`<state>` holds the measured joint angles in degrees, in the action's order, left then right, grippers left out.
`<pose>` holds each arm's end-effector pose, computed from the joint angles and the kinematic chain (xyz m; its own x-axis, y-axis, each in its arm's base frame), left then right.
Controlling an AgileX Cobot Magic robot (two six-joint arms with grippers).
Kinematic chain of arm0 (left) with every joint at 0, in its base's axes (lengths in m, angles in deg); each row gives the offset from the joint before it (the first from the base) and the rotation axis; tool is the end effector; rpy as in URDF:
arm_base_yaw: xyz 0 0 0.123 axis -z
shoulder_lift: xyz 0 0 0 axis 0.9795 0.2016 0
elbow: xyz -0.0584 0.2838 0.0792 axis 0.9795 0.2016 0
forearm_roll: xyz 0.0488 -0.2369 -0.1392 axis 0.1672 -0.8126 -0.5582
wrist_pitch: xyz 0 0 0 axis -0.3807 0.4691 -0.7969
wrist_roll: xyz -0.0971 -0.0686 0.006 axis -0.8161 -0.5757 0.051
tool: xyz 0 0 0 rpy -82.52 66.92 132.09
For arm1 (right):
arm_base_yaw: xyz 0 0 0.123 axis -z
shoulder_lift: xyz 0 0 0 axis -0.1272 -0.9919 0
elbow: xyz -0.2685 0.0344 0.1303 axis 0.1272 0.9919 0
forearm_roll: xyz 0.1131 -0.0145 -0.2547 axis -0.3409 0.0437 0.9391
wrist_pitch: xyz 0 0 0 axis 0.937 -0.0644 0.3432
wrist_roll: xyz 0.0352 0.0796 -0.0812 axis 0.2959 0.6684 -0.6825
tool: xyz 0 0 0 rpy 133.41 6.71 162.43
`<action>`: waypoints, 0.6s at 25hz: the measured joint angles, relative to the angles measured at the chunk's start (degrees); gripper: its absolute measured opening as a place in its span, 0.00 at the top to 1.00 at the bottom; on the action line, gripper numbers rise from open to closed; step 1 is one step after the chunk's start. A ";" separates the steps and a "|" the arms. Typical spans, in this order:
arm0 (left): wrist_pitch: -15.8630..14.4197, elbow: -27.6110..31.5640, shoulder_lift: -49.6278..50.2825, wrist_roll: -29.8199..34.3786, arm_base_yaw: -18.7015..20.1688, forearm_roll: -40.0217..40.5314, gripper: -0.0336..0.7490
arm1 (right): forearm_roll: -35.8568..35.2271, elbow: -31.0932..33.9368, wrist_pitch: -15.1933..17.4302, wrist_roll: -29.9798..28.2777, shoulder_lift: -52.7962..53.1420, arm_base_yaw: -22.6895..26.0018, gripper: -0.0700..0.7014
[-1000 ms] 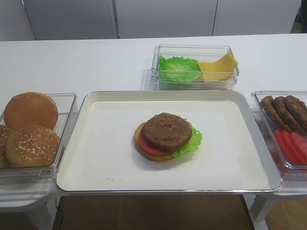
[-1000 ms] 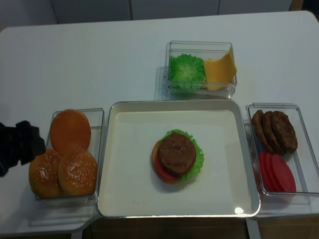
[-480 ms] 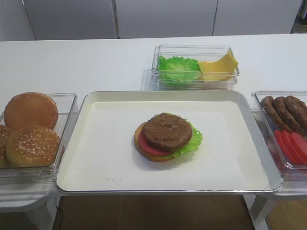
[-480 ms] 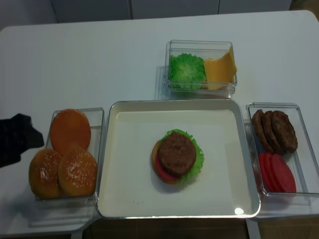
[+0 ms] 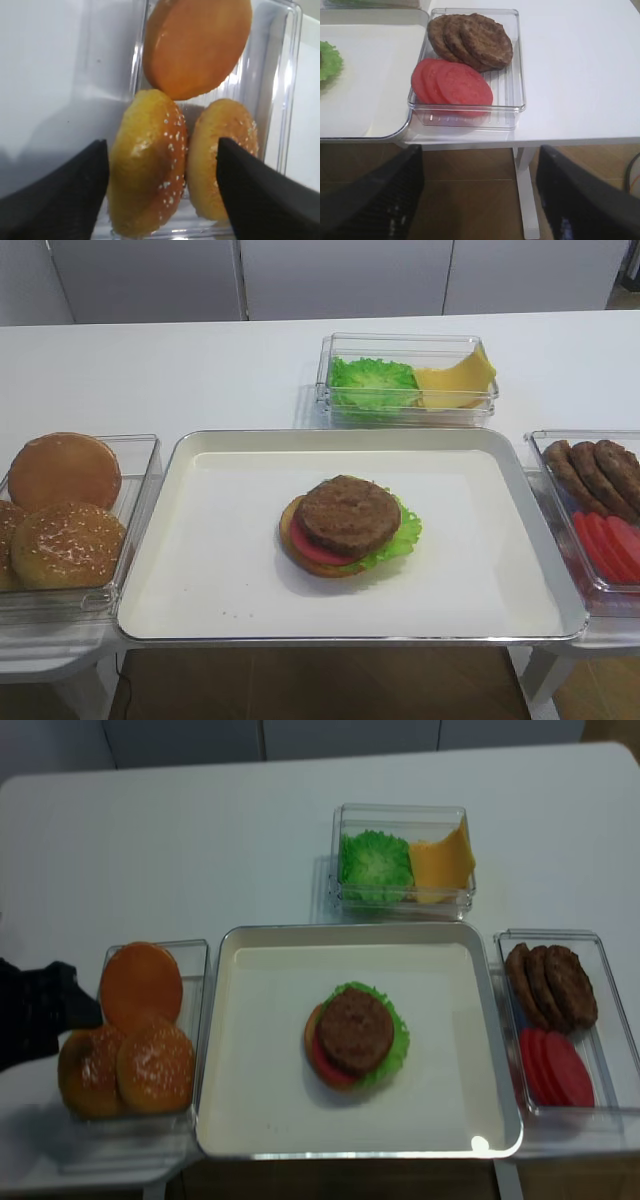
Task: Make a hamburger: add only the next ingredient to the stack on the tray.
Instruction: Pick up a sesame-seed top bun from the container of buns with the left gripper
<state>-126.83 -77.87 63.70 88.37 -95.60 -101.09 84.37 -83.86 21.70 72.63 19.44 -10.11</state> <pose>0.2491 0.0308 0.2376 -0.8892 -0.3457 -0.2997 -0.2235 0.8998 -0.3748 0.0227 0.0058 0.2608 -0.5446 0.0156 -0.8386 -0.0588 0.9967 0.0567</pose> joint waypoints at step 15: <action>-3.33 -0.14 2.99 2.20 0.00 4.48 0.33 | 0.00 0.00 0.00 -0.37 0.00 0.00 0.22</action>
<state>-130.16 -78.01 66.70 90.57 -95.60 -96.61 84.37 -83.86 21.70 72.25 19.44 -10.11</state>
